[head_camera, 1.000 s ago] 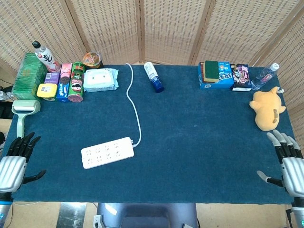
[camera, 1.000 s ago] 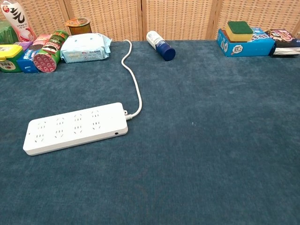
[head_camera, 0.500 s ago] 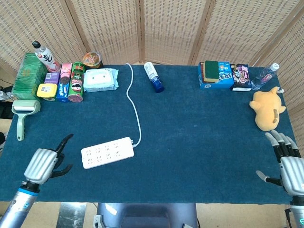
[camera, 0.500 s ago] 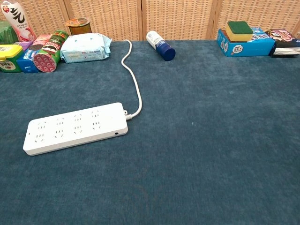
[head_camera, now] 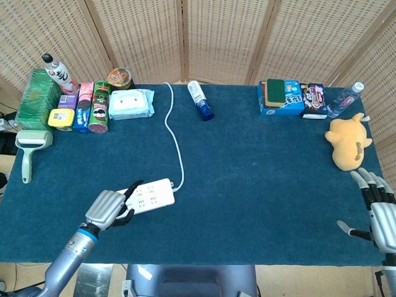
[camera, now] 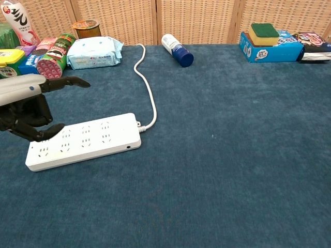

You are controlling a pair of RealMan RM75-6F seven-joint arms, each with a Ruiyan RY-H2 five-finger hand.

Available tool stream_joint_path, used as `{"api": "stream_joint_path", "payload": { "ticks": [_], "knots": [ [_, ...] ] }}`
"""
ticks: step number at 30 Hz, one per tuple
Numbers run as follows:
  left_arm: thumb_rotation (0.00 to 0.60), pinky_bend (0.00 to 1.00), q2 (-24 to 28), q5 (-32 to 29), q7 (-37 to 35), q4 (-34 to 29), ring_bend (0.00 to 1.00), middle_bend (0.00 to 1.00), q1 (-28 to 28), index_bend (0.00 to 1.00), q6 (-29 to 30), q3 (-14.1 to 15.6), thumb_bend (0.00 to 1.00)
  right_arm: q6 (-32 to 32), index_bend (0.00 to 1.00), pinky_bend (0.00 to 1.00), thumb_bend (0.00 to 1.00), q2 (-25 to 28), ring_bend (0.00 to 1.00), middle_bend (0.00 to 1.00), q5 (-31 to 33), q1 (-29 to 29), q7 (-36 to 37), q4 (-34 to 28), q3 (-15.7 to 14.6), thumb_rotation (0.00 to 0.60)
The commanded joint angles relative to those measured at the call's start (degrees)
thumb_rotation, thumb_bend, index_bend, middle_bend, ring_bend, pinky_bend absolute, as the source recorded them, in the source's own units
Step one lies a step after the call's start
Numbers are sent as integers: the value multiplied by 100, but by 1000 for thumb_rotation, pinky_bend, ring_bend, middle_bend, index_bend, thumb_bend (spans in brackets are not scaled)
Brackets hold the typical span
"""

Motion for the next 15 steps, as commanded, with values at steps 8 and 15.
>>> {"api": "stream_joint_path", "payload": {
  "ticks": [8, 15],
  "knots": [
    [600, 1000, -1034, -1386, 1195, 181, 1000, 1000, -618, 171, 273, -333, 527, -21, 62, 0, 0, 56, 32, 29, 44, 2, 189, 35, 21, 600],
    [600, 1000, -1542, -2688, 1957, 295, 1000, 1000, -1033, 189, 610, -519, 528, -23, 62, 0, 0, 90, 32, 29, 61, 0, 322, 69, 33, 600]
  ]
}}
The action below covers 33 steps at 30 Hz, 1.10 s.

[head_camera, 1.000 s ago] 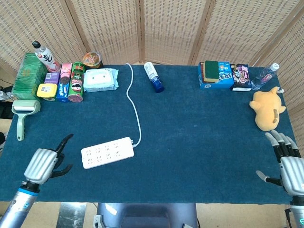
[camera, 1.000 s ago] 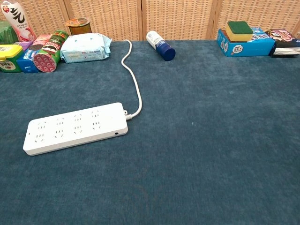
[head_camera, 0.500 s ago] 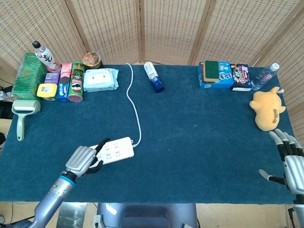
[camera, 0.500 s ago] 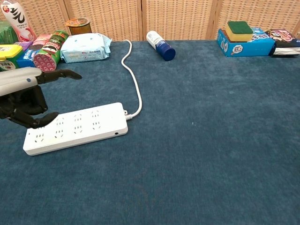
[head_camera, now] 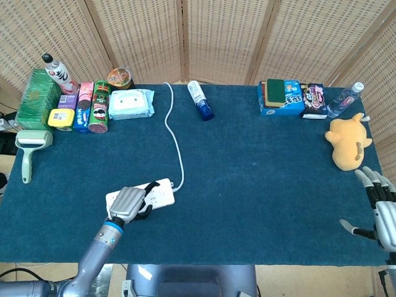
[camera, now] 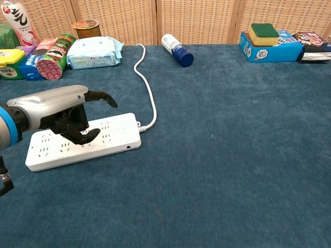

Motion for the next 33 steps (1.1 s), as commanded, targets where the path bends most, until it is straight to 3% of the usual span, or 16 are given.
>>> {"api": "stream_joint_path", "payload": {
  "ticks": [1, 10, 33],
  "knots": [
    [600, 1000, -337, -775, 495, 82, 1000, 1000, -328, 198, 240, -140, 528, 13, 62, 0, 0, 12, 32, 29, -9, -7, 25, 4, 0, 600],
    [600, 1000, -524, -1136, 645, 108, 1000, 1000, -542, 273, 535, -80, 527, 7, 62, 0, 0, 30, 32, 29, -8, -7, 95, 26, 3, 600],
    [600, 1000, -666, -1419, 486, 409, 1000, 1000, -813, 273, 563, 45, 523, 13, 62, 0, 0, 49, 32, 29, 4, -9, 160, 45, 15, 600]
  ]
}}
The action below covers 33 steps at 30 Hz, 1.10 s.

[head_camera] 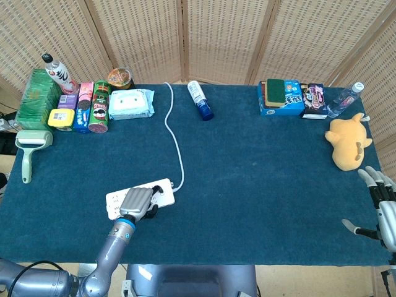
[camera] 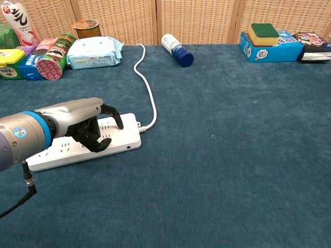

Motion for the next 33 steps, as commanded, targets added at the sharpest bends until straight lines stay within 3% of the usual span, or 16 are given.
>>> {"api": "stream_joint_path", "payload": {
  "ticks": [1, 9, 17, 22, 24, 26, 28, 29, 30, 33],
  "knots": [
    [600, 1000, -22, -40, -29, 46, 1000, 1000, -20, 274, 0, 5, 523, -2, 62, 0, 0, -1, 32, 29, 3, 1, -1, 4, 2, 600],
    [600, 1000, 43, 153, -346, -16, 1000, 1000, 0, 274, -59, 14, 523, -4, 62, 0, 0, -14, 32, 29, 17, 3, -9, 18, 7, 600],
    [600, 1000, 657, 805, -738, -799, 1000, 1000, 240, 273, 227, 80, 513, -11, 62, 0, 0, -26, 32, 29, 19, 7, -51, 11, 5, 600],
    [600, 955, 1244, 2195, -1106, -1147, 984, 997, 675, 258, 839, 439, 434, -16, 62, 0, 0, -29, 32, 29, 30, 8, -69, 8, 7, 600],
    [600, 786, 1551, 2818, -1235, -1144, 819, 874, 914, 146, 1088, 742, 352, -22, 62, 0, 0, -32, 32, 29, 31, 12, -85, 4, 7, 600],
    [600, 512, 1851, 3173, -1325, -1152, 411, 447, 1100, 11, 1243, 963, 277, -26, 62, 0, 0, -40, 32, 29, 31, 17, -112, -7, 8, 600],
    [600, 338, 2184, 3560, -1529, -1119, 144, 119, 1319, 0, 1411, 1191, 235, -38, 62, 0, 0, -52, 32, 29, 25, 31, -145, -26, 11, 600],
    [600, 260, 2328, 3705, -1639, -1087, 59, 29, 1427, 0, 1497, 1287, 212, -47, 62, 0, 0, -59, 32, 29, 27, 39, -169, -33, 13, 600],
    [600, 216, 2467, 3847, -1771, -1042, 26, 6, 1541, 0, 1594, 1376, 197, -58, 62, 0, 0, -67, 32, 29, 32, 48, -199, -42, 16, 600],
    [600, 84, 2844, 4222, -2314, -745, 0, 0, 1927, 0, 1931, 1600, 145, -86, 62, 0, 0, -96, 32, 29, 60, 80, -311, -86, 36, 600]
  ]
}}
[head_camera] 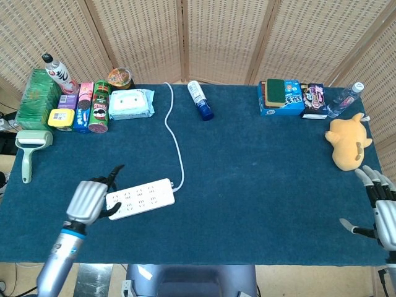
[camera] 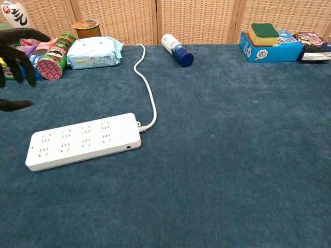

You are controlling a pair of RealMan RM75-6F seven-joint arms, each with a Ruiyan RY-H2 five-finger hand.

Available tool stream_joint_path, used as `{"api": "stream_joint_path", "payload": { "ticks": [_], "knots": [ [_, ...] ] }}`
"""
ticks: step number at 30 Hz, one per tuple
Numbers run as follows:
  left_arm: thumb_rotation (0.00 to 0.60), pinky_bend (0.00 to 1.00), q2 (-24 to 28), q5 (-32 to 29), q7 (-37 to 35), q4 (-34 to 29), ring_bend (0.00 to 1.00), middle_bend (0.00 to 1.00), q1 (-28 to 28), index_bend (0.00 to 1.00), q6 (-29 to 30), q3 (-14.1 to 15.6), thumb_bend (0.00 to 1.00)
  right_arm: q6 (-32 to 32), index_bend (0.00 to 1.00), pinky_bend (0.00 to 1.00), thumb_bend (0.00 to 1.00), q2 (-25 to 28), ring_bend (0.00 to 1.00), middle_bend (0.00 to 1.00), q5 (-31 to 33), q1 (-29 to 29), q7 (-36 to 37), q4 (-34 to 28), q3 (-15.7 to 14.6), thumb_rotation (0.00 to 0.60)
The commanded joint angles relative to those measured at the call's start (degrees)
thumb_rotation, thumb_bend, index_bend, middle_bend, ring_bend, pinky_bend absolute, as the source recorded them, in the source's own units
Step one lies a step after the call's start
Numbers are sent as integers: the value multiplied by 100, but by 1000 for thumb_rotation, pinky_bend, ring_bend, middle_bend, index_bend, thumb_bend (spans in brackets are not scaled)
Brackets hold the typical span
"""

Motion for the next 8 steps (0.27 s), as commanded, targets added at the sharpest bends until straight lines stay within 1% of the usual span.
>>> {"api": "stream_joint_path", "payload": {
  "ticks": [1, 4, 5, 8],
  "knots": [
    [600, 59, 591, 588, -868, 452, 0, 0, 681, 0, 658, 427, 132, -28, 62, 0, 0, -33, 32, 29, 24, 36, -132, -51, 21, 600],
    [600, 37, 610, 851, -1497, 1013, 0, 0, 991, 0, 1014, 428, 121, -23, 62, 0, 0, -69, 32, 29, 27, 40, -279, -97, 15, 600],
    [600, 32, 545, 834, -1623, 1260, 0, 0, 1128, 0, 1185, 361, 120, -17, 62, 0, 0, -84, 32, 29, 21, 37, -345, -114, 7, 600],
    [600, 31, 349, 750, -1795, 1693, 0, 0, 1351, 0, 1377, 229, 120, 1, 62, 0, 0, -121, 32, 29, 8, 27, -495, -138, -12, 600]
  ]
}}
